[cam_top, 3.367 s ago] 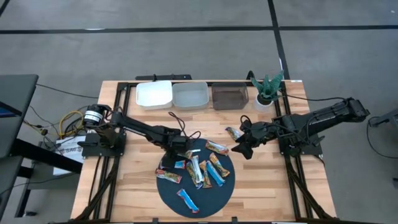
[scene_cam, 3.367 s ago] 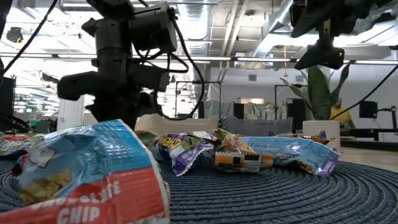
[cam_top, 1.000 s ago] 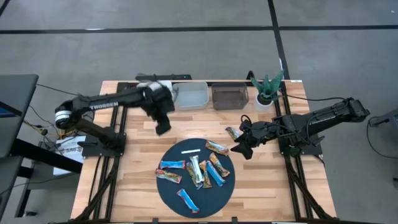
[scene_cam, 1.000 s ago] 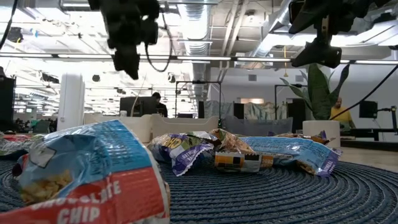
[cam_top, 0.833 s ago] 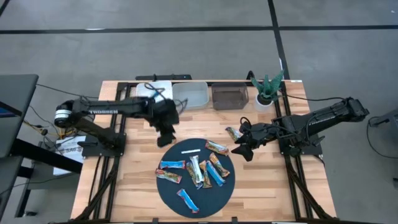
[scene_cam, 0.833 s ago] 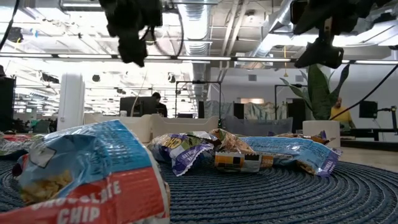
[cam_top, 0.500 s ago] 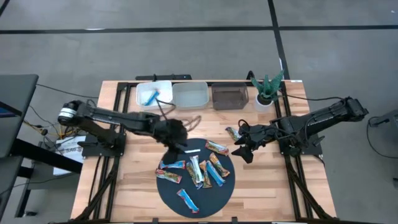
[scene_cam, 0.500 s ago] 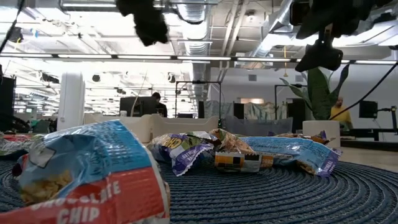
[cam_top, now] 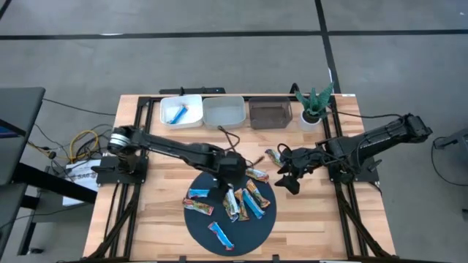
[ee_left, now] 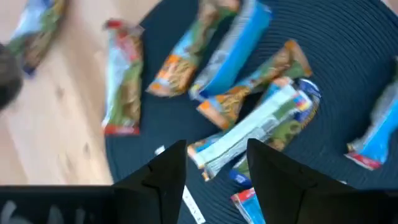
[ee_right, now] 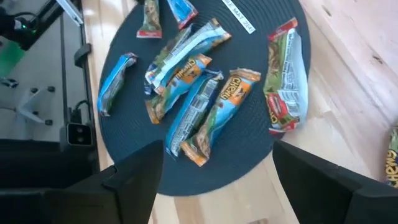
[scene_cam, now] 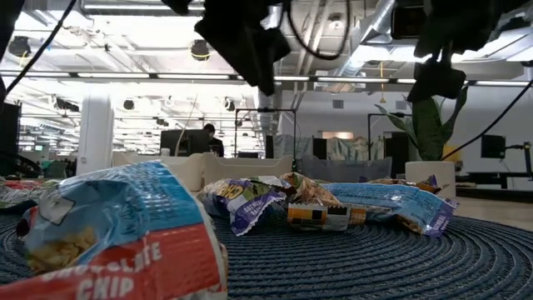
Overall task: Pick and place Granola Bars by type
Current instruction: Put the orange granola bar into the white bin
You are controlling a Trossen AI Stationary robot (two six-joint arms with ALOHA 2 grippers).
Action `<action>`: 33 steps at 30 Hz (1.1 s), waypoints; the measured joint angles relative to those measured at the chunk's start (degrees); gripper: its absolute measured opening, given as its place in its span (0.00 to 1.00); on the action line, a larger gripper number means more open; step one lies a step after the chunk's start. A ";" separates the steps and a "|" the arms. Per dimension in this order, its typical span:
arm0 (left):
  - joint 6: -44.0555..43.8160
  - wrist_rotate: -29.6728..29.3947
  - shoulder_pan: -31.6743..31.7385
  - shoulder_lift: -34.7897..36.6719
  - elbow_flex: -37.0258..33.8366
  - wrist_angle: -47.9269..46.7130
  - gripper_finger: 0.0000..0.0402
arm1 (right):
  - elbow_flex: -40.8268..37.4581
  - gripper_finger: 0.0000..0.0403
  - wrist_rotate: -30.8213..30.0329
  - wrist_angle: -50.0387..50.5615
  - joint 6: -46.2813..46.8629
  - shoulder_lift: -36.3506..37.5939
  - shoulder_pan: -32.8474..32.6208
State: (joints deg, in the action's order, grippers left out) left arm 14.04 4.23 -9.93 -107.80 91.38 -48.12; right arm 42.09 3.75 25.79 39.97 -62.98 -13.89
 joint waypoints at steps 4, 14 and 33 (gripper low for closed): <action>6.05 -1.49 -0.76 -4.73 4.23 -0.82 0.40 | 0.00 0.73 0.00 2.49 0.00 0.00 -0.02; 11.62 -2.04 -3.65 -13.53 7.11 -2.33 0.40 | 0.00 0.73 -0.04 11.25 0.51 0.02 0.00; 17.30 -4.54 -6.69 -17.45 7.15 6.59 0.40 | 0.00 0.73 -0.13 12.97 0.60 0.07 -0.01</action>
State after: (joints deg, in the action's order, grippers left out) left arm 31.34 -0.31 -16.63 -125.25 98.53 -41.53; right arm 42.09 3.62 38.76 40.57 -62.92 -13.90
